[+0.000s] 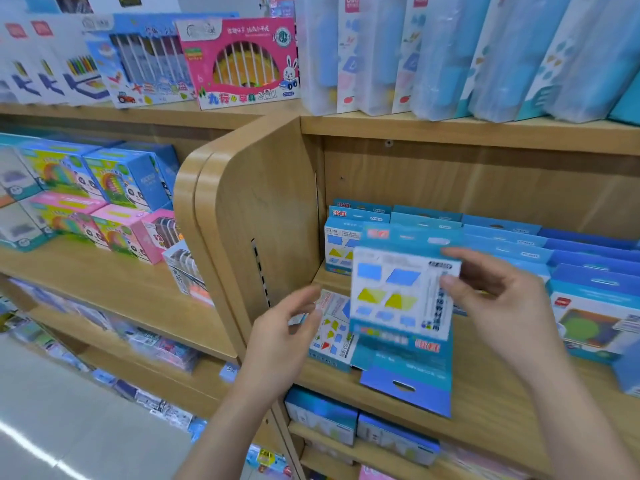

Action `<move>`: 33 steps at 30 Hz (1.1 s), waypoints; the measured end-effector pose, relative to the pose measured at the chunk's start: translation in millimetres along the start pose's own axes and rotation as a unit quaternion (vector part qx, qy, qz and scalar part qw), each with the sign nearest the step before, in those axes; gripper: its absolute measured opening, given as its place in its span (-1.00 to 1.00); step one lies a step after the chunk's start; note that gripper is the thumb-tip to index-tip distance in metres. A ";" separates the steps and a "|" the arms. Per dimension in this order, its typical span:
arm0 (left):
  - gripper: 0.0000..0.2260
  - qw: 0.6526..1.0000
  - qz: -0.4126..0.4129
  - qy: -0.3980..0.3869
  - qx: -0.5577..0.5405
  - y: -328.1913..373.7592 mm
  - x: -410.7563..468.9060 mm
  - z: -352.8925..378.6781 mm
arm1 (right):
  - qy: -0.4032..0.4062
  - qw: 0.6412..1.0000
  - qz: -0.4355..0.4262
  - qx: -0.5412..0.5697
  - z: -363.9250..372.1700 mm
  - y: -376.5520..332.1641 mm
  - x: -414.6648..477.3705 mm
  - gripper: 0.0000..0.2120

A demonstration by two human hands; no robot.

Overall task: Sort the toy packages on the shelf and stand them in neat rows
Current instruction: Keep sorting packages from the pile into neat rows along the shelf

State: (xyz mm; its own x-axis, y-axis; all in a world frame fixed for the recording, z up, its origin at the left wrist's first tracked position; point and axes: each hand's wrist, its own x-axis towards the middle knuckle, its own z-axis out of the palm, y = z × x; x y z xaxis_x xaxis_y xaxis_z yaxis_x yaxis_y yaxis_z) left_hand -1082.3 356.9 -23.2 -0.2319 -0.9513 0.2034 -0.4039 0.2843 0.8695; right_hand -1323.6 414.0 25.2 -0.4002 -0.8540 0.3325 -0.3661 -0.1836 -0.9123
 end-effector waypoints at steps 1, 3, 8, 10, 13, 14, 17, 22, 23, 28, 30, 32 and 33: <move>-0.73 0.996 0.000 -0.021 0.082 -6.0 2.0 3.1 | 0.030 0.999 -0.012 -0.005 -3.9 -0.7 6.7 -0.66; -0.69 0.971 0.022 -0.076 0.224 -20.7 5.9 12.4 | 0.065 0.997 -0.030 -0.023 -6.6 0.4 18.9 -0.69; -0.53 0.912 0.044 -0.159 0.375 -43.4 6.6 36.8 | 0.082 0.995 -0.046 -0.036 14.0 6.4 34.2 -0.73; -0.52 0.898 0.063 -0.154 0.407 -46.7 4.8 37.7 | 0.069 0.996 -0.047 -0.034 26.3 9.2 39.4 -0.73; -0.52 0.890 0.076 -0.153 0.423 -50.2 0.8 34.4 | 0.041 0.996 -0.059 -0.048 44.9 16.4 50.5 -0.71; -0.52 0.889 0.078 -0.154 0.425 -50.8 -1.1 33.5 | 0.033 0.996 -0.061 -0.058 51.3 19.9 54.4 -0.71; -0.50 0.889 0.073 -0.159 0.423 -48.5 -6.6 31.2 | 0.007 0.994 -0.057 -0.088 69.4 32.6 63.1 -0.72; -0.55 0.903 0.057 -0.155 0.397 -44.3 -8.5 29.1 | -0.028 0.990 -0.048 -0.131 90.7 55.6 68.9 -0.70; -0.58 0.906 0.060 -0.147 0.391 -42.0 -6.2 28.7 | -0.035 0.988 -0.049 -0.141 93.3 60.6 68.8 -0.70; -0.60 0.929 0.083 -0.089 0.349 -27.5 16.0 28.4 | -0.031 0.983 -0.045 -0.175 99.3 78.8 71.4 -0.65; -0.54 0.939 0.091 -0.060 0.326 -17.8 31.9 30.3 | -0.018 0.981 -0.051 -0.186 99.4 80.9 74.3 -0.64; -0.47 0.949 0.089 -0.033 0.299 -5.8 54.1 34.5 | -0.014 0.978 -0.065 -0.198 100.1 81.8 74.8 -0.63; -0.44 0.951 0.089 -0.020 0.294 0.3 66.8 37.5 | -0.015 0.976 -0.071 -0.205 100.1 82.2 74.2 -0.61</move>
State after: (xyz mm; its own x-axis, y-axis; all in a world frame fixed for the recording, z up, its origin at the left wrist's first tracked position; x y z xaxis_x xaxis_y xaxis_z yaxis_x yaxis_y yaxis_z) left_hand -1131.1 297.9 -26.2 -0.3717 -0.8797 0.2966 -0.7778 0.4695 0.4178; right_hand -1299.3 286.7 -49.1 -0.2982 -0.8491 0.4360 -0.7234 -0.0969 -0.6835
